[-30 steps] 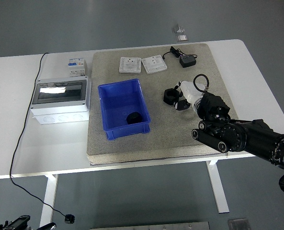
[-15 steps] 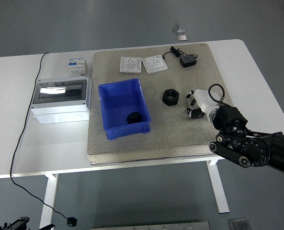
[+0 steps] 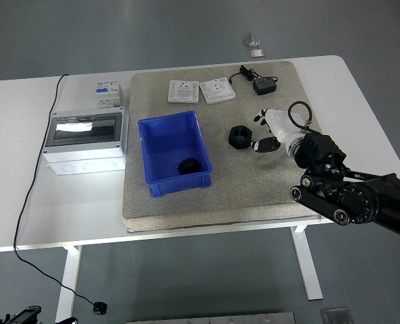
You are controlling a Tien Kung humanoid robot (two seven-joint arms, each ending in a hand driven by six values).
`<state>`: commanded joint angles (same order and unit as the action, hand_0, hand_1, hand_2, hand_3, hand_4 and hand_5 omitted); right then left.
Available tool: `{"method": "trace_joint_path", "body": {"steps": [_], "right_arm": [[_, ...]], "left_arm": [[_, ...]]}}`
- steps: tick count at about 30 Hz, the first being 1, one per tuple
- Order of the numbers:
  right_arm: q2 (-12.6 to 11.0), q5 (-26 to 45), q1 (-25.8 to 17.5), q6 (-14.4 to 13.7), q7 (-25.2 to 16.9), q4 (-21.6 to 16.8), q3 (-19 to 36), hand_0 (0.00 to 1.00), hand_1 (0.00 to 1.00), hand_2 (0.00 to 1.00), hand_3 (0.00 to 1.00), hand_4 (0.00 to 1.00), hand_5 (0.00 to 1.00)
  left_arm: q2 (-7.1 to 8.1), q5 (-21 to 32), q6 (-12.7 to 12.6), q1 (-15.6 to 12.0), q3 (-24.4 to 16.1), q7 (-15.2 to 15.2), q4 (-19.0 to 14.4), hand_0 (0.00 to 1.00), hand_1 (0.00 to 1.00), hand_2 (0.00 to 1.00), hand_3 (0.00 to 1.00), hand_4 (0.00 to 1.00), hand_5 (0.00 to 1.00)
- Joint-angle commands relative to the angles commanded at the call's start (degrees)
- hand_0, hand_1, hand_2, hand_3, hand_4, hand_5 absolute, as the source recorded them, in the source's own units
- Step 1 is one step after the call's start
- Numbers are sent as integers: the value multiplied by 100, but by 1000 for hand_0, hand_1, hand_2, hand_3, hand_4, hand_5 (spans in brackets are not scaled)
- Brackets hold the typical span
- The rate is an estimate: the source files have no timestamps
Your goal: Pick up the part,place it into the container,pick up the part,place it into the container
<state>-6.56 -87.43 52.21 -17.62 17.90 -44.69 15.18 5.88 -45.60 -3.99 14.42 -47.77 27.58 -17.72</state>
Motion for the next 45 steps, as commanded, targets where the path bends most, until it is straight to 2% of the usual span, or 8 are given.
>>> {"method": "trace_joint_path", "body": {"steps": [2,3,6,14,15,31,44,45], "right_arm": [[201,231,181,63,-52,234,-247,749,823,900,985,950,429],[305,353,270,96,-76,356,-380,900,932,965,998,966,443],[624,759,482,136,-144,753,-808,900,932,965,998,966,443],[656,1159,738,267,-143,1309,-1239,926,961,958,998,968,446],[656,1119,749,327,-116,1344,-1187,898,845,857,928,934,444],[656,1040,657,1129,-391,1204,-761,865,785,798,840,728,389],[656,959,532,1016,-442,1066,-851,859,755,752,722,620,370],[656,936,516,993,-445,1054,-854,774,667,672,683,624,321]], "left_arm": [[-5,-35,5,9,-12,3,2,659,664,660,580,660,599],[-7,-52,11,18,-12,5,3,659,664,660,580,660,599],[-9,-58,19,36,4,-3,5,659,664,660,580,660,599],[13,-60,23,64,24,-42,12,659,664,662,580,660,599],[13,-76,26,69,18,-40,13,659,665,662,579,659,598],[12,-150,37,75,-11,-53,17,659,664,662,577,658,594],[14,-147,37,54,-6,-65,20,660,665,662,576,657,595],[14,-140,36,52,-2,-67,20,660,664,661,576,657,594]]}}
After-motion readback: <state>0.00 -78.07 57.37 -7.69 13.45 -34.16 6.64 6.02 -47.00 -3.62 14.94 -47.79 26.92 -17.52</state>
